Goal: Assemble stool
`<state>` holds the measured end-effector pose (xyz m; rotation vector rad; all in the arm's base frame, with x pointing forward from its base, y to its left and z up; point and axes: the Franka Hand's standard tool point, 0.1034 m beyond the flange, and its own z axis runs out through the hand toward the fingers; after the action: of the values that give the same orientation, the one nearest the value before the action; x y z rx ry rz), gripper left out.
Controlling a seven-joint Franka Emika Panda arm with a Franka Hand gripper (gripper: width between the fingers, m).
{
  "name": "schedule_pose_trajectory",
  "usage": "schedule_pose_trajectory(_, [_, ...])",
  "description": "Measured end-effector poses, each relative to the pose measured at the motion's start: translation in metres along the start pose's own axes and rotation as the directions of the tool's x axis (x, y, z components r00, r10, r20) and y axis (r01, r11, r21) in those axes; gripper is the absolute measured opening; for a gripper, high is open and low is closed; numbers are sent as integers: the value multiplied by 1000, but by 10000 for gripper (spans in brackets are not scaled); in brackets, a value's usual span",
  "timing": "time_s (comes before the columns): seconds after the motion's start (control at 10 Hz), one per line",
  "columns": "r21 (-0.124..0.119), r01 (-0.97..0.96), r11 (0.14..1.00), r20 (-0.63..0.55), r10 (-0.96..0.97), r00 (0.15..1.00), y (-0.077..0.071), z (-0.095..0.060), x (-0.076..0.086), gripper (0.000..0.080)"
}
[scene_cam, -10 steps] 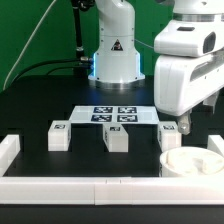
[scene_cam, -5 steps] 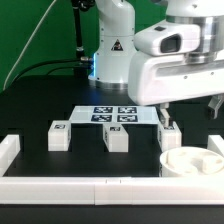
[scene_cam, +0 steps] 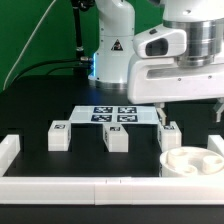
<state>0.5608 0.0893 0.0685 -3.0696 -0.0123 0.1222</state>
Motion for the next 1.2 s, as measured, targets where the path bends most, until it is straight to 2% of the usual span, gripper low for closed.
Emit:
schedule_pose_trajectory(0.1, [-16, -25, 1000, 51, 26, 998, 16, 5, -6, 649])
schedule_pose_trajectory(0.2, [-24, -41, 999, 133, 44, 990, 24, 7, -13, 649])
schedule_pose_trajectory(0.3, [-31, -40, 999, 243, 47, 969, 24, 6, -15, 649])
schedule_pose_trajectory(0.4, [-31, -38, 999, 285, 46, 957, 23, 7, -9, 649])
schedule_pose_trajectory(0.8, [-41, -35, 999, 501, 51, 864, 24, 11, -19, 649])
schedule_pose_trajectory(0.9, [-50, -33, 998, 618, 56, 784, 24, 16, -35, 649])
schedule_pose_trajectory(1.0, [-51, -29, 998, 681, 56, 730, 23, 20, -34, 649])
schedule_pose_trajectory(1.1, [-46, -27, 999, 671, 51, 740, 22, 22, -25, 649])
schedule_pose_trajectory(1.2, [-46, -27, 999, 670, 51, 740, 22, 21, -25, 649])
